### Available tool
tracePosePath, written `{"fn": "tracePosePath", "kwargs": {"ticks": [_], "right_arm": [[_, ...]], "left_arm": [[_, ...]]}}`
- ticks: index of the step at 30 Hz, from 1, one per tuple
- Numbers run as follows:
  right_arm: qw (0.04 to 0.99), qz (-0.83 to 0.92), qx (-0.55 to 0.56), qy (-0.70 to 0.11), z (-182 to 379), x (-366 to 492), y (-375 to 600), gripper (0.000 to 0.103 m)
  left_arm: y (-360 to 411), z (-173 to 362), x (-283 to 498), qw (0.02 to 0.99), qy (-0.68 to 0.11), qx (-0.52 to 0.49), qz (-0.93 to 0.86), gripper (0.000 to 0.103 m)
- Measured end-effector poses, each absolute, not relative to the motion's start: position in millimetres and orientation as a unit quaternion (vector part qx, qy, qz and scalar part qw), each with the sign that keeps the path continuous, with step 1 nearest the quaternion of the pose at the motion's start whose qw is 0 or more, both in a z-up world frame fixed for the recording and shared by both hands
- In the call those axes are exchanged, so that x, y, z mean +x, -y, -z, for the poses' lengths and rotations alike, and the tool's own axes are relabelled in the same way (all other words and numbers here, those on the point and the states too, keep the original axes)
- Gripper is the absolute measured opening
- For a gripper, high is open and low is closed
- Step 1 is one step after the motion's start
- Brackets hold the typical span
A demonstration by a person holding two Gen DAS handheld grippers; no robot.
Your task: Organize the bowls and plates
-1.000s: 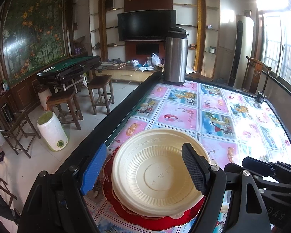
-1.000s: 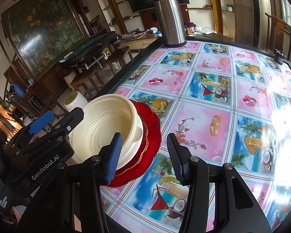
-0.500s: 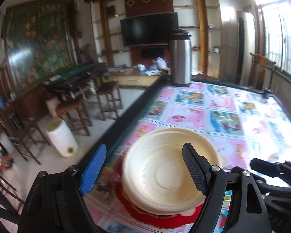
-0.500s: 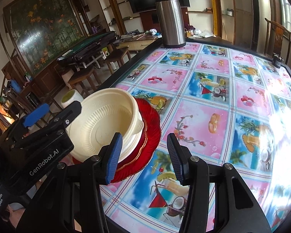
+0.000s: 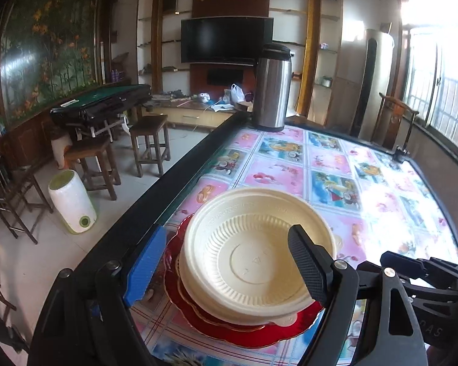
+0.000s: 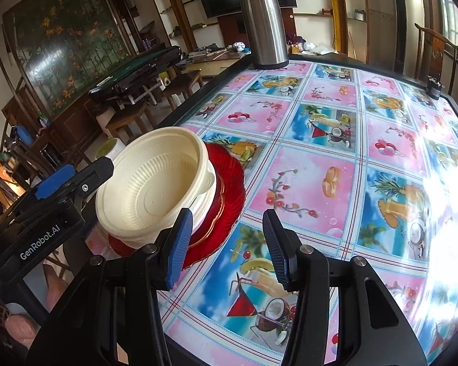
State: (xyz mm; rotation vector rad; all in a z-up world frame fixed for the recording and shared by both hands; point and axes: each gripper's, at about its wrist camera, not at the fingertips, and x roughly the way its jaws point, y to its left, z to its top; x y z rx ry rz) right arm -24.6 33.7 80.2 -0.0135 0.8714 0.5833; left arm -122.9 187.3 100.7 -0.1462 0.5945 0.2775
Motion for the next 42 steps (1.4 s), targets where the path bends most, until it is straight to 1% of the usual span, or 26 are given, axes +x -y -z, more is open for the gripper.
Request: {"fn": "tracePosePath", "kwargs": {"ticks": [12,42], "right_arm": [[0.863,-0.277,-0.01,-0.422,-76.2,-26.9,-32.4,0.048],[0.861,-0.277,-0.008,-0.428,-73.6,-28.7,-27.3,0.048]], "left_arm": [[-174.8,-104.2,-127.8,0.95,-0.281,-0.033,-0.13,0.082],[-170.7,-103.1,-127.8,0.95,-0.287,-0.044,-0.112,0.082]]}}
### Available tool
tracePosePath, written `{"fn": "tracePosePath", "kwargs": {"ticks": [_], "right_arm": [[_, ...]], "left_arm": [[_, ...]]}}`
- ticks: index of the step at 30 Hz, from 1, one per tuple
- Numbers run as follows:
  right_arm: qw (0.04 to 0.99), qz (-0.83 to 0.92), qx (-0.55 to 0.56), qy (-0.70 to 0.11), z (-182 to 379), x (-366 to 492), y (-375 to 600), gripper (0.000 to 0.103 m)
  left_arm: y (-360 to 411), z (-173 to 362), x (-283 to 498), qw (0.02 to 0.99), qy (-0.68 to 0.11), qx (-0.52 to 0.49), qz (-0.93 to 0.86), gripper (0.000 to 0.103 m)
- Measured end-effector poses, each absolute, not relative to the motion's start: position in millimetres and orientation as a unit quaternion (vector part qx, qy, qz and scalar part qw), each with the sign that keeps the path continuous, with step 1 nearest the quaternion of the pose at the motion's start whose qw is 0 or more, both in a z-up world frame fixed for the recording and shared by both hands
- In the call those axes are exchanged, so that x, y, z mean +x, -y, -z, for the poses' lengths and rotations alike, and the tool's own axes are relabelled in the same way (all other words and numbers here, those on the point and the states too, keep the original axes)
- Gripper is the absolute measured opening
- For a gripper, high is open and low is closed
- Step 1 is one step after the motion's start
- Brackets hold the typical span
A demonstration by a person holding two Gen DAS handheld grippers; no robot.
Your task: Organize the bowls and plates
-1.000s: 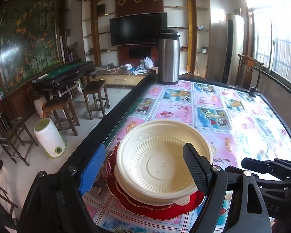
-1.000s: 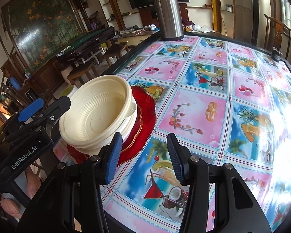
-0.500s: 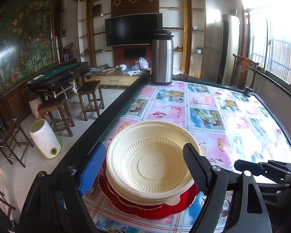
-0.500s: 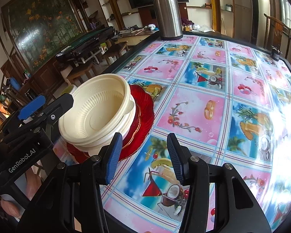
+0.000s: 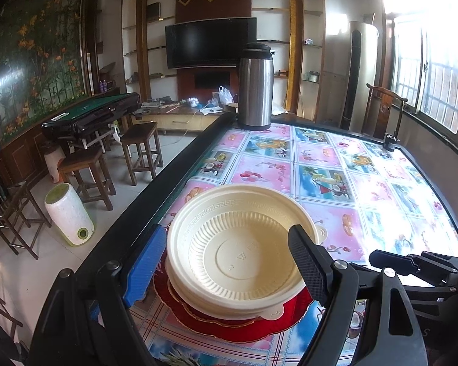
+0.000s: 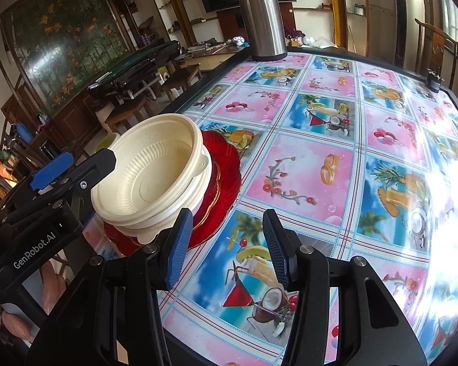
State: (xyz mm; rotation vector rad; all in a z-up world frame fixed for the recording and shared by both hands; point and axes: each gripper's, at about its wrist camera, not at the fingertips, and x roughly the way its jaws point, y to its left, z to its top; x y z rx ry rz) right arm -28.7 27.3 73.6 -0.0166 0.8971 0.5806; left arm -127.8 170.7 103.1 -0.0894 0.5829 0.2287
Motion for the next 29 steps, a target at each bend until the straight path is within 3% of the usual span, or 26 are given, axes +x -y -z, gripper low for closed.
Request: {"fn": "tracePosePath", "kwargs": {"ticks": [29], "right_arm": [[0.859,-0.278,-0.008,-0.43,-67.0,-36.4,-30.7,0.048]], "left_arm": [[-164.1,-95.2,-132.9,0.952,-0.286,-0.046,-0.103,0.082]]}}
